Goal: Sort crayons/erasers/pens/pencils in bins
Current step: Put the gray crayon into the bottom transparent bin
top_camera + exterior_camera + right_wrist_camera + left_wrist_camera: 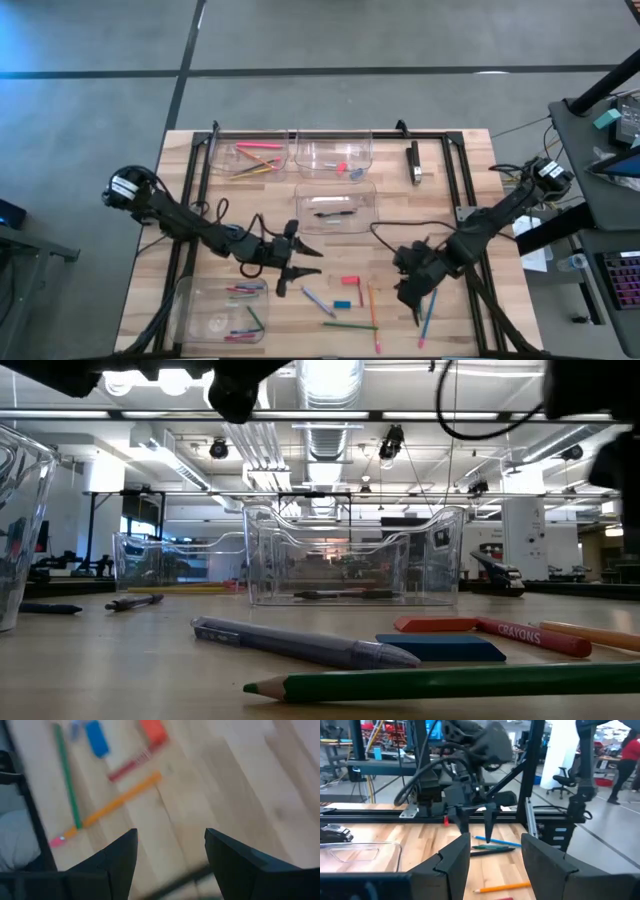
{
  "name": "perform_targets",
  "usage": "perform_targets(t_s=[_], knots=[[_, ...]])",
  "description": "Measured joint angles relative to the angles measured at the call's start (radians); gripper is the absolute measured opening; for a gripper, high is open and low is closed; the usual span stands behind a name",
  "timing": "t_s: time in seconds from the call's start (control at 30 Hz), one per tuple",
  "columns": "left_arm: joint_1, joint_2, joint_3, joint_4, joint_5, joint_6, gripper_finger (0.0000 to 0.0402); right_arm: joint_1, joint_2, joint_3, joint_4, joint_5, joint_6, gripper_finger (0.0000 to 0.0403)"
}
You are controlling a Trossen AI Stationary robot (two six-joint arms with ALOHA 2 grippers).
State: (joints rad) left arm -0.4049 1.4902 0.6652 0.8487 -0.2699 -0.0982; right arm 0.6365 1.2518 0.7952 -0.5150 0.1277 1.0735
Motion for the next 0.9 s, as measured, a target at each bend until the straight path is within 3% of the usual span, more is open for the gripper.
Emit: perform_targets(t_s=[0.13,0.27,0.43,0.7,0.9], knots=[[0.003,0.025,0.013,0.014,-0.001,0.000,0.0161,0.101,0.006,0.000,-0.078,0.012,0.231,0.0219],[0.007,0.039,0.031,0.013,-0.002,0.009,0.0161,0.208,0.031,-0.002,-0.090,0.029,0.349,0.0219],[0.008,0.039,0.060,0.014,-0.005,0.056,0.0161,0.279,0.094,-0.002,-0.084,0.037,0.427,0.0219],[0.018,0.039,0.081,0.009,-0.008,0.079,0.0161,0.283,0.231,0.006,-0.108,-0.032,0.455,0.0219],[0.019,0.039,0.083,0.012,-0.008,0.087,0.0161,0.283,0.256,0.067,-0.200,-0.034,0.453,0.0219]])
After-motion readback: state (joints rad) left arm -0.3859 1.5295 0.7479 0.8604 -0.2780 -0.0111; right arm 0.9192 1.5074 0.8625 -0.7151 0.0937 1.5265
